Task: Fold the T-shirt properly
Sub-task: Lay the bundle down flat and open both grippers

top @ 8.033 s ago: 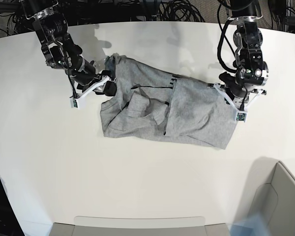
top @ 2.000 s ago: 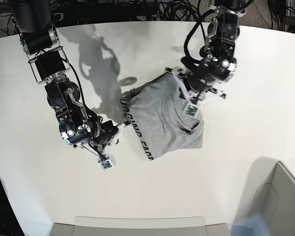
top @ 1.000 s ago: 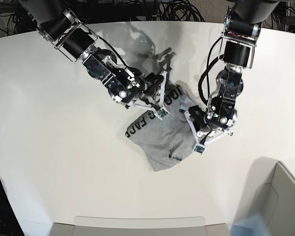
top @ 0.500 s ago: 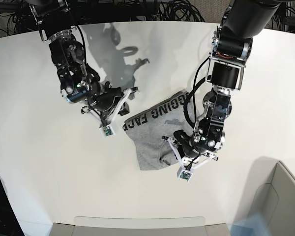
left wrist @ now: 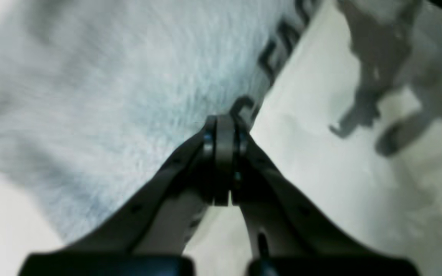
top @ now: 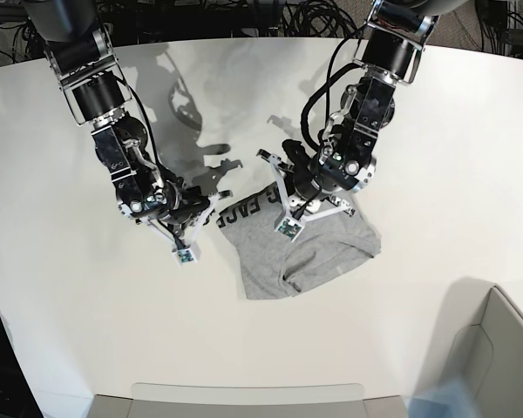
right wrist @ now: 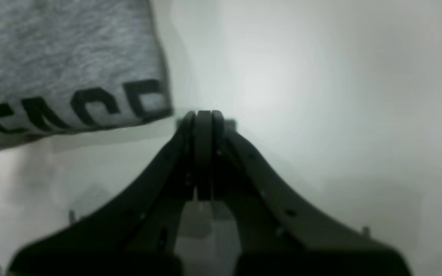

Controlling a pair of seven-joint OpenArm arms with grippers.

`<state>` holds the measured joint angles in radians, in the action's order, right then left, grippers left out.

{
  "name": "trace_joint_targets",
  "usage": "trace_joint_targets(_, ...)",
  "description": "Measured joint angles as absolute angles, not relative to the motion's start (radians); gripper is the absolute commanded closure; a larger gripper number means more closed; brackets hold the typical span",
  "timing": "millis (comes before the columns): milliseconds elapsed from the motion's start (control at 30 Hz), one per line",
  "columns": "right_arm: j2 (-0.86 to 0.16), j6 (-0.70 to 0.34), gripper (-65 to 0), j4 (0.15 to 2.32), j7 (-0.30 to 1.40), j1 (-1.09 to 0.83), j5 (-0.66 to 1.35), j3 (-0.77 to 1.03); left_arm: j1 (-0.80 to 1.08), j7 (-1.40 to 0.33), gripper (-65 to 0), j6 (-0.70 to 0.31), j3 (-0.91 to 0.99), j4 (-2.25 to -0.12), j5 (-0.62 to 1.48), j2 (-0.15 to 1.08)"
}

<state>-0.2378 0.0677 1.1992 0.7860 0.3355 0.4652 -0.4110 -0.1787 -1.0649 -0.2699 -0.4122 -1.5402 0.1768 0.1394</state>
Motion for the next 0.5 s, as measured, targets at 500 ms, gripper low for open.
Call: trace_joint_targets(500, -0.262, 0.064, 0.0, 1.476, 0.826, 0.191, 0.480, -0.505, -0.165, -1.081, 0.0, -0.268, -0.148, -1.639, 0.168, 0.247)
